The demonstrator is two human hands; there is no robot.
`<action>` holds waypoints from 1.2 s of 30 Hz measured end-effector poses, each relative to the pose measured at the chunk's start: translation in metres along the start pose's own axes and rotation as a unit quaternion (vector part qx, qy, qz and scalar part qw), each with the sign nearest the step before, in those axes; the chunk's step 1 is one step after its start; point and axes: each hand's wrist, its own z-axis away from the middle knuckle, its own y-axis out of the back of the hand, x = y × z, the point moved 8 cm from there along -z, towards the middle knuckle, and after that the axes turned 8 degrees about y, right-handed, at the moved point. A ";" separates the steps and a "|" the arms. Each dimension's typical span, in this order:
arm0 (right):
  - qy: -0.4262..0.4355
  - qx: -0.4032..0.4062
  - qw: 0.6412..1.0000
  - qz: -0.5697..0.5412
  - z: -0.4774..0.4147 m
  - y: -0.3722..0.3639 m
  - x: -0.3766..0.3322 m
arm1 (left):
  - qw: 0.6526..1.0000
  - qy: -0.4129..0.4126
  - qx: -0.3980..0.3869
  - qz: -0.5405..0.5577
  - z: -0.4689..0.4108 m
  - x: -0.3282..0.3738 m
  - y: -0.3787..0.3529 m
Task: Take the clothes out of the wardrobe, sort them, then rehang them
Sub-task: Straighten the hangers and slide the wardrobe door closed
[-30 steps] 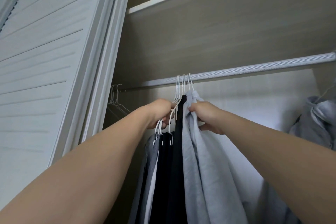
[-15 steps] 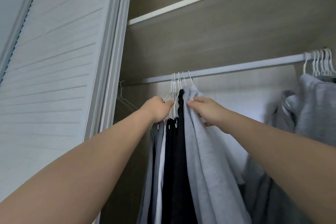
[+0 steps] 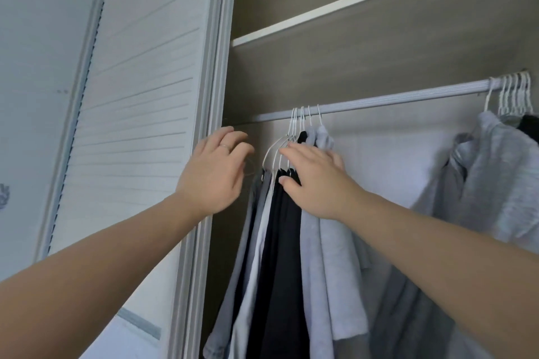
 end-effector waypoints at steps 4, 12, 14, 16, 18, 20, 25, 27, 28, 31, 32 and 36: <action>0.070 -0.016 0.997 0.003 -0.007 -0.009 -0.053 | 0.999 0.049 0.013 0.006 0.027 -0.046 0.009; 0.129 -0.058 0.989 0.030 -0.037 -0.070 -0.128 | 0.983 0.139 -0.107 0.049 0.094 -0.155 -0.029; 0.157 -0.061 0.983 0.079 -0.044 -0.089 -0.144 | 0.978 0.133 -0.151 0.052 0.110 -0.174 -0.047; 0.177 -0.071 0.972 0.136 -0.051 -0.108 -0.156 | 0.975 0.108 -0.191 0.020 0.122 -0.190 -0.063; 0.168 -0.082 0.966 0.176 -0.058 -0.123 -0.163 | 0.972 0.091 -0.218 0.010 0.131 -0.203 -0.078; 0.151 -0.090 0.960 0.216 -0.064 -0.134 -0.166 | 0.972 0.090 -0.216 0.025 0.136 -0.211 -0.086; 0.099 -0.105 0.950 0.278 -0.070 -0.148 -0.170 | 0.984 0.065 -0.143 0.088 0.134 -0.214 -0.088; 0.086 -0.102 0.951 0.278 -0.069 -0.146 -0.171 | 0.986 0.040 -0.122 0.108 0.131 -0.210 -0.092; 0.082 -0.101 0.951 0.279 -0.068 -0.145 -0.170 | 0.986 0.033 -0.113 0.121 0.129 -0.208 -0.094; 0.072 -0.111 0.947 0.293 -0.065 -0.143 -0.170 | 0.983 0.033 -0.091 0.158 0.129 -0.202 -0.100; 0.070 -0.115 0.945 0.298 -0.064 -0.142 -0.171 | 0.982 0.036 -0.086 0.166 0.130 -0.199 -0.101; 0.059 -0.114 0.944 0.303 -0.057 -0.135 -0.169 | 0.980 0.035 -0.077 0.181 0.131 -0.189 -0.104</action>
